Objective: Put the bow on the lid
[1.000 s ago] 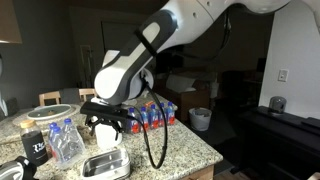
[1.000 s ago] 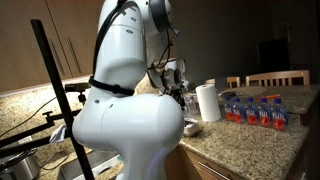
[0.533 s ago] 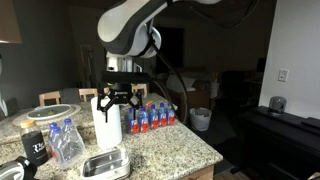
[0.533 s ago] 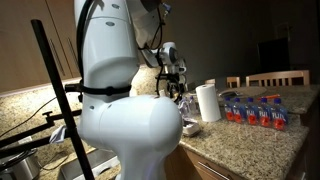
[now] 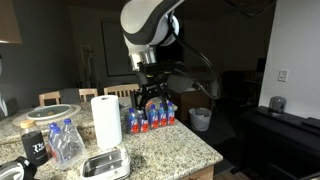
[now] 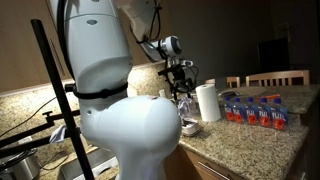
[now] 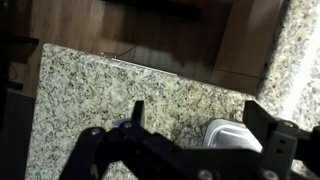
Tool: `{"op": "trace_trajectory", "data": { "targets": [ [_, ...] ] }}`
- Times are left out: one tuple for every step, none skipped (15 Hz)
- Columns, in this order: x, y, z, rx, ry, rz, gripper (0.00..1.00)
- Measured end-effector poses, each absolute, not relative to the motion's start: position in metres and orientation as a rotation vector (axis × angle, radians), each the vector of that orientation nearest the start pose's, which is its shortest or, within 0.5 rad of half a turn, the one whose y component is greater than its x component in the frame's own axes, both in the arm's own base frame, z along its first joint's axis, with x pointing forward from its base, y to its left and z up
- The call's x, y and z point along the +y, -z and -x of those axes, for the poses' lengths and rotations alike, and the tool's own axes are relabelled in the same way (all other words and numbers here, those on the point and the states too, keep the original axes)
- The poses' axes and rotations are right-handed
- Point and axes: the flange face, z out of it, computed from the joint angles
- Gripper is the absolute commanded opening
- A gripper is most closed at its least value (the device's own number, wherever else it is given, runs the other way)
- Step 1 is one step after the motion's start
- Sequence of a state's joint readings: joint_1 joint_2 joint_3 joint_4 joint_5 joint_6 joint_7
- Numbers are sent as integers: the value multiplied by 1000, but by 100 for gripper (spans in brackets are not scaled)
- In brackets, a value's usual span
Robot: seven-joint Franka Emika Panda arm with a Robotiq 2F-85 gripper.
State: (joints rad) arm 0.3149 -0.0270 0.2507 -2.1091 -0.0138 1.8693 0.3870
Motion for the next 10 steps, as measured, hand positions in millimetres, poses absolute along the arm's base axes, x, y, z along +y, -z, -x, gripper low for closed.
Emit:
{"op": "trace_trajectory", "data": {
  "targets": [
    [271, -407, -428, -319, -311, 3235, 100],
    [269, -404, -425, -329, -321, 3238, 100],
    [268, -403, -424, -336, -325, 3239, 100],
    [268, -403, -423, -338, -325, 3239, 100],
    [268, -403, -423, -339, -324, 3240, 100],
    [268, -403, -423, -339, -324, 3240, 100],
    [268, -403, -423, -339, -324, 3240, 100],
    [268, -403, -423, -339, -324, 3240, 100],
    [268, -403, -423, -339, -324, 3240, 100],
    [268, -403, -423, -339, -324, 3240, 100]
  ]
}}
